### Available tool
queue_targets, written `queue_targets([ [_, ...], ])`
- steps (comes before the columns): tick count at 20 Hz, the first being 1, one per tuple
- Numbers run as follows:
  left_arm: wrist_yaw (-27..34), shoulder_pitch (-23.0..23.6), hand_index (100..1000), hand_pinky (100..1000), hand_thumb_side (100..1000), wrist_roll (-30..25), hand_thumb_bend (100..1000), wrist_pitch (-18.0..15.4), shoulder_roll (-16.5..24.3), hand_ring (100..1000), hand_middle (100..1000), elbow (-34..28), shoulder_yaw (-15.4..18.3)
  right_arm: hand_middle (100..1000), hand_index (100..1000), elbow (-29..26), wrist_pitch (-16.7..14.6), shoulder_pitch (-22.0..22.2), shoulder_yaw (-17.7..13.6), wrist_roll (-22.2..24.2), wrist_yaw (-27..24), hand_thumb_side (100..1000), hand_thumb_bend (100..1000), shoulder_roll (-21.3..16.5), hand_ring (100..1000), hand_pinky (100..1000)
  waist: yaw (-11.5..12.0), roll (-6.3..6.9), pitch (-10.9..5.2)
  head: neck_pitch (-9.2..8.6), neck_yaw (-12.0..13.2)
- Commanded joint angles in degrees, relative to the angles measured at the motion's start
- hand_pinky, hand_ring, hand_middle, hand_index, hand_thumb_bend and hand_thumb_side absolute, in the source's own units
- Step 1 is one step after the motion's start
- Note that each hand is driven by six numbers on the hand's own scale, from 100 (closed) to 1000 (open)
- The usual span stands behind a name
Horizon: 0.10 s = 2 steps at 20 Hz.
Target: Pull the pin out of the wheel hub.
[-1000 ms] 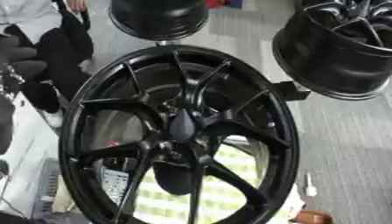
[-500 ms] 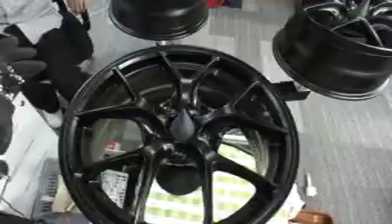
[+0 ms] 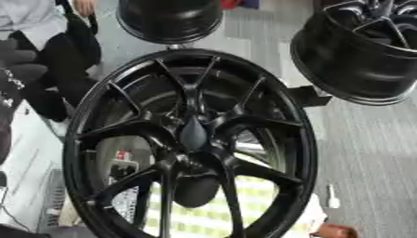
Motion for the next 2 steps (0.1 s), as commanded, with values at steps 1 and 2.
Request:
queue_targets([
  [1, 0.3, -0.8, 860, 834, 730, 0.0, 100, -0.4, 0.3, 703, 707, -1.2, -0.1, 714, 822, -0.4, -5.4, -0.9, 1.1, -4.1, 0.6, 597, 100, 3.8, 883, 749, 0.1, 0.42, -0.93, -0.32, -0.1],
  [2, 0.3, -0.9, 860, 834, 730, 0.0, 100, -0.5, 0.3, 702, 707, -1.2, -0.1, 711, 821, -0.4, -7.3, -1.0, 1.6, -5.1, 1.0, 598, 100, 5.4, 882, 746, 0.0, 0.55, -0.93, -0.27, -0.2],
])
